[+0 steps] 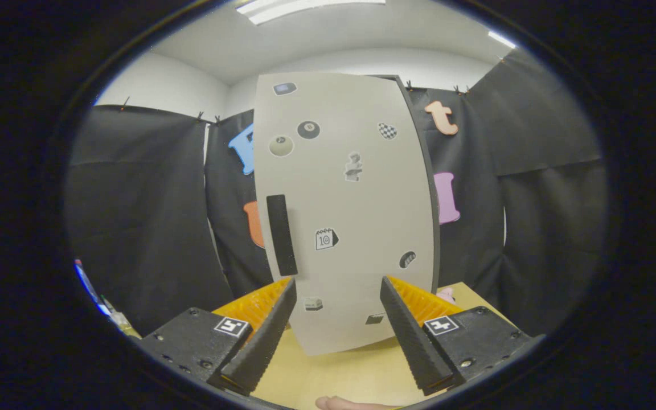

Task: Open the shoe cabinet door, grab the shoes and put them into the shoe cabinet, then close the shoe cabinet door.

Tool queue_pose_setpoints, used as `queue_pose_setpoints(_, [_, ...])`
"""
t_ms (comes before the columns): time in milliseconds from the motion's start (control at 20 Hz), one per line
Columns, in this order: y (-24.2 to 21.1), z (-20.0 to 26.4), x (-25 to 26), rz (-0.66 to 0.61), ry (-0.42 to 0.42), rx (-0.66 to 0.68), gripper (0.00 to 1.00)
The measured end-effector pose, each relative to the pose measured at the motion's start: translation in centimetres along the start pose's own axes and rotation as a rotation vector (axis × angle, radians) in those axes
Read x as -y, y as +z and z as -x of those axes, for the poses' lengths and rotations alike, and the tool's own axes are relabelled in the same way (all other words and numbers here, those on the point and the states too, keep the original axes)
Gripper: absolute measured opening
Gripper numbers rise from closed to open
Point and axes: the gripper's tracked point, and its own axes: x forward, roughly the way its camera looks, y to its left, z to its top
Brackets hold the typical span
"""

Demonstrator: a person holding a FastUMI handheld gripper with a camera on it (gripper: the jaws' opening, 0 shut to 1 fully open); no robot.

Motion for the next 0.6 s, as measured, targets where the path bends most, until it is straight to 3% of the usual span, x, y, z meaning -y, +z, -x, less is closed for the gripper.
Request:
queue_pose_setpoints(400, [-2.0, 7.6, 0.8, -0.043, -0.039, 0.02, 0.97])
queue_pose_setpoints(600, [-0.5, 9.6, 2.6, -0.044, -0.102, 0.093, 0.97])
